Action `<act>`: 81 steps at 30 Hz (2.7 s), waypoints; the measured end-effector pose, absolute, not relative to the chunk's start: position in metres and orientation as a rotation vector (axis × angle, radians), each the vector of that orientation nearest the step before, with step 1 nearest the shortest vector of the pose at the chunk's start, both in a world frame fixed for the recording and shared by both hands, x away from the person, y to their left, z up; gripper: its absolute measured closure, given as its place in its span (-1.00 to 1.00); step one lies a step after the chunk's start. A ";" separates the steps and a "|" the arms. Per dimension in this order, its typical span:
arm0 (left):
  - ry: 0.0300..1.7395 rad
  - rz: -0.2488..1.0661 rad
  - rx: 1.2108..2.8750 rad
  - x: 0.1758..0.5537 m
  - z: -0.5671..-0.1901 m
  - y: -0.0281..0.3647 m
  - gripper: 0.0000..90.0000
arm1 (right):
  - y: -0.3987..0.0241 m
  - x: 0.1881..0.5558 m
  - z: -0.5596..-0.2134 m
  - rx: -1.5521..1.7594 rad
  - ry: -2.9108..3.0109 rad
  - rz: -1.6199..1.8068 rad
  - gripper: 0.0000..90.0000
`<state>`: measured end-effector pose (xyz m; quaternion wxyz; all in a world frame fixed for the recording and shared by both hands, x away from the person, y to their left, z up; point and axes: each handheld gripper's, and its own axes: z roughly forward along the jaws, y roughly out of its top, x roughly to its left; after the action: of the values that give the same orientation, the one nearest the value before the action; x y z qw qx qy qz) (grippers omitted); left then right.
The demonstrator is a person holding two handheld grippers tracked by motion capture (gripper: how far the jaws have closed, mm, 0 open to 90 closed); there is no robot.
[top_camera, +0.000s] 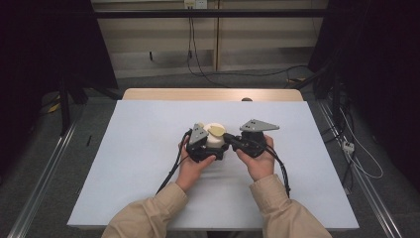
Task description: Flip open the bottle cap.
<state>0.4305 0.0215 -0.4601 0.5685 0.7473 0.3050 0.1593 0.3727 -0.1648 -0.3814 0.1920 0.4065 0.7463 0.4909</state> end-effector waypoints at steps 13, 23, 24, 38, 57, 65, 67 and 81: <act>0.716 0.374 1.751 0.430 -0.460 0.021 -0.89 | -0.162 0.374 -0.377 1.117 2.100 1.374 1.00; 0.715 0.376 1.753 0.431 -0.460 0.021 -0.89 | -0.160 0.374 -0.373 1.098 2.096 1.381 1.00; 0.718 0.375 1.751 0.430 -0.460 0.021 -0.89 | -0.159 0.374 -0.373 1.097 2.095 1.382 1.00; 0.716 0.374 1.752 0.430 -0.460 0.021 -0.89 | -0.156 0.375 -0.370 1.091 2.097 1.375 1.00; 0.716 0.373 1.752 0.430 -0.460 0.021 -0.89 | -0.151 0.377 -0.369 1.089 2.100 1.378 1.00; 0.716 0.374 1.752 0.430 -0.460 0.021 -0.89 | -0.150 0.379 -0.368 1.085 2.101 1.383 1.00; 0.716 0.374 1.752 0.430 -0.460 0.021 -0.89 | -0.150 0.379 -0.368 1.086 2.101 1.386 1.00; 0.716 0.374 1.752 0.430 -0.460 0.021 -0.89 | -0.146 0.381 -0.366 1.075 2.102 1.389 1.00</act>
<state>0.4304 0.0210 -0.4603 0.5699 0.7462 0.3049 0.1593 0.3807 -0.1464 -0.3663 0.1999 0.3847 0.7518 0.4969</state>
